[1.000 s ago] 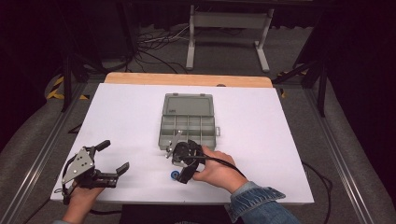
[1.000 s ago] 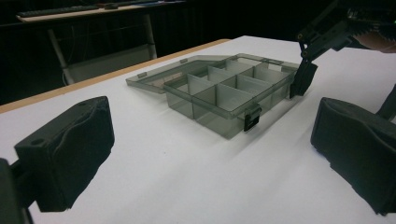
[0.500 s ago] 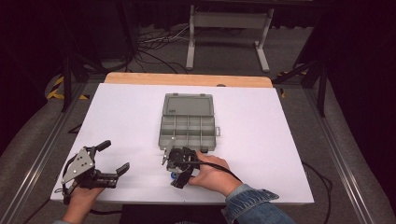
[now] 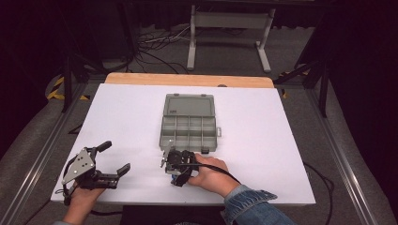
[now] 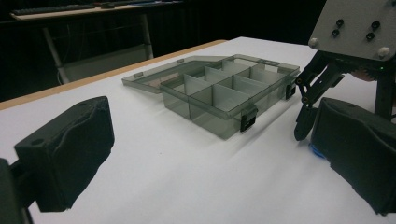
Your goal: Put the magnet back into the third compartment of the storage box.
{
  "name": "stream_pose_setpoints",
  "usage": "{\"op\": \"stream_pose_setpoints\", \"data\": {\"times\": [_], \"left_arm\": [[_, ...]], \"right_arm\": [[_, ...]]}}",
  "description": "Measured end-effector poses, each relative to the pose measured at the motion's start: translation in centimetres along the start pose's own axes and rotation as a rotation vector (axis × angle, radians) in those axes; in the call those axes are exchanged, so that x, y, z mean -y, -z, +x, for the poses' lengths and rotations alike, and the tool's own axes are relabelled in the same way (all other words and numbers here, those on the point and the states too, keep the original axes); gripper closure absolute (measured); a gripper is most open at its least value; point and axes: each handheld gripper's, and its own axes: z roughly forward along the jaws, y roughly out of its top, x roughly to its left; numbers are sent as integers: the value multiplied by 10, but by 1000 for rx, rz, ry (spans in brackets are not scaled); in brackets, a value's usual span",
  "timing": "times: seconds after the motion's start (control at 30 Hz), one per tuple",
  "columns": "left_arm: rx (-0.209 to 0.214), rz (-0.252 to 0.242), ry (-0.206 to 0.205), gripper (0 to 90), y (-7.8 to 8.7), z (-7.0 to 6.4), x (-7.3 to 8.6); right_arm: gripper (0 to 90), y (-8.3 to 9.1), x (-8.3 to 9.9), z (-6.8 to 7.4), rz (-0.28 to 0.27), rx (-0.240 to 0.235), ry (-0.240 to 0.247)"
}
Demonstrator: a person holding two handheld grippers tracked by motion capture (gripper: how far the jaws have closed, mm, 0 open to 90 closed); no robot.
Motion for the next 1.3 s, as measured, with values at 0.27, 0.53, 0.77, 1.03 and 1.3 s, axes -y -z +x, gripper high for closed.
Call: {"op": "stream_pose_setpoints", "data": {"times": [0.27,0.53,0.77,1.03,1.3], "left_arm": [[-1,-1,-1,3,0,0,0],[3,6,-1,3,1,0,0],[3,5,1,3,1,0,0],[2,0,2,3,1,0,0],[2,1,1,3,1,0,0]], "right_arm": [[623,1,0,-1,-10,-6,-11],[626,10,1,-1,-37,-3,-9],[626,24,2,-3,-67,0,-15],[626,37,1,-4,-99,-3,-23],[626,48,1,-6,-127,-2,-34]]}}
